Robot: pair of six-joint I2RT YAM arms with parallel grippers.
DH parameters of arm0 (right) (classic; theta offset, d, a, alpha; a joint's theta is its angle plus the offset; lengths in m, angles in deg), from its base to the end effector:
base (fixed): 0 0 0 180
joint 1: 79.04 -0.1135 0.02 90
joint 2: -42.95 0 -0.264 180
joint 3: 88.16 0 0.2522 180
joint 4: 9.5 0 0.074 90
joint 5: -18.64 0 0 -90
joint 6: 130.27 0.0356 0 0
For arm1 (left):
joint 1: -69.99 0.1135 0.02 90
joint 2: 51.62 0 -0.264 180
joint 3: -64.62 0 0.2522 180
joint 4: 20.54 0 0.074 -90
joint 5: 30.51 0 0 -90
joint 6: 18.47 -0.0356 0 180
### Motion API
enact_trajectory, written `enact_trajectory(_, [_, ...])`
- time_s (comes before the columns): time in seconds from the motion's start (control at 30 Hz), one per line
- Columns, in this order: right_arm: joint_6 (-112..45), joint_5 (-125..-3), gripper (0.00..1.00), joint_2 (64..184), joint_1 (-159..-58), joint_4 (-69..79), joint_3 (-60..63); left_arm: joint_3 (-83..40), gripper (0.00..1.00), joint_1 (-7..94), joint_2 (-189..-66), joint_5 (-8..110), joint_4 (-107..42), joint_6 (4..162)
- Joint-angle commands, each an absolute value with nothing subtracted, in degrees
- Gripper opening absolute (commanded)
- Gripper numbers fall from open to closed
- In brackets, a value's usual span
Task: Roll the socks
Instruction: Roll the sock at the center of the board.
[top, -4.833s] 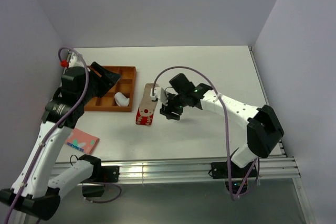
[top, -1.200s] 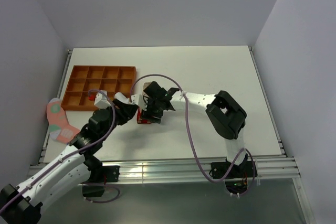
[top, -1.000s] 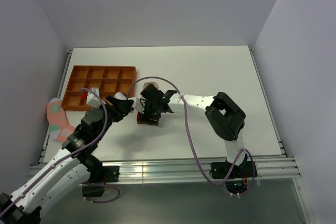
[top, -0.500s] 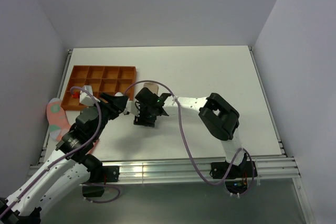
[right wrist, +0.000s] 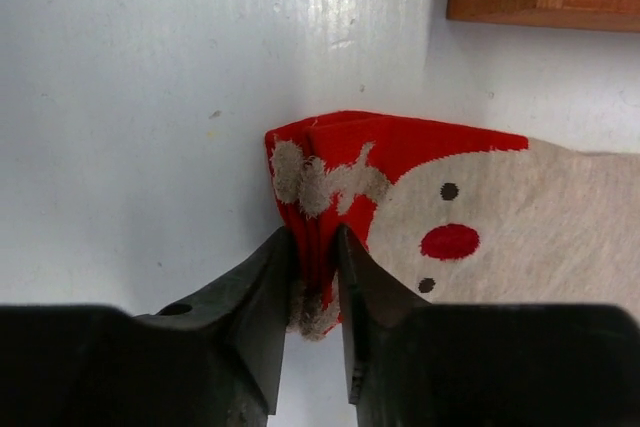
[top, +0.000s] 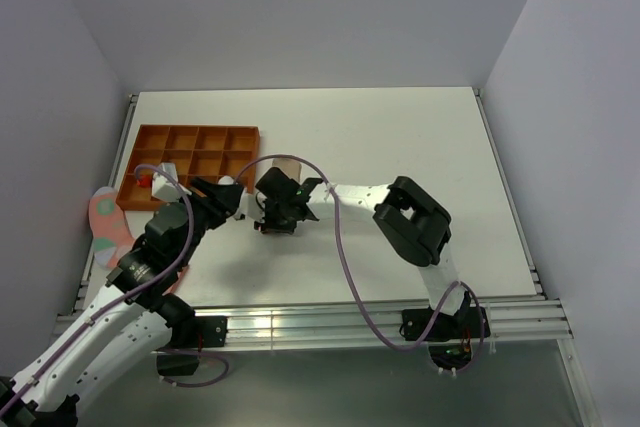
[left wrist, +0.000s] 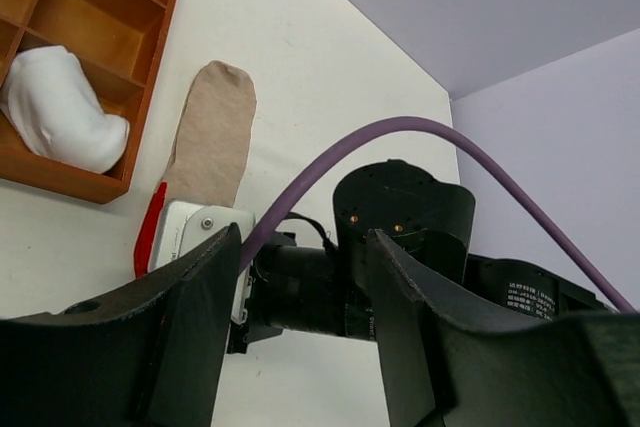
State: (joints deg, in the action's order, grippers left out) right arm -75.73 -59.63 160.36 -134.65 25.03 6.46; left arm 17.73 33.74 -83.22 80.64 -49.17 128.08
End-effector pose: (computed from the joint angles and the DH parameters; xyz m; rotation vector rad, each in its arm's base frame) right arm 0.2385 0.3613 0.1585 -1.9015 1.7571 0.3945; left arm 0.1227 -0.0740 0.2936 -0.5932 1.7682 -0.8188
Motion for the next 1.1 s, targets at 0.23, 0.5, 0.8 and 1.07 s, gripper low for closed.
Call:
enact_trajectory(0.23, [-76.6,-38.4,0.29,158.6,-127.8,44.6,8.7,21.5,0.57,33.5,-81.8,78.7,-45.8,128.8])
enact_trajectory(0.5, [-88.0,-23.0,0.29,162.9,-121.5,69.3,13.1,34.2,0.49,33.3,-79.5,71.1,-28.4,126.4])
enact_trajectory(0.8, [-95.8,-15.0,0.29,174.9,-116.7,83.5,18.9,46.2,0.48,24.8,-91.8,71.4,1.5,118.4])
enact_trajectory(1.07, [-95.6,-11.7,0.29,177.9,-115.1,86.8,22.8,42.9,0.51,19.4,-111.9,66.1,14.4,108.1])
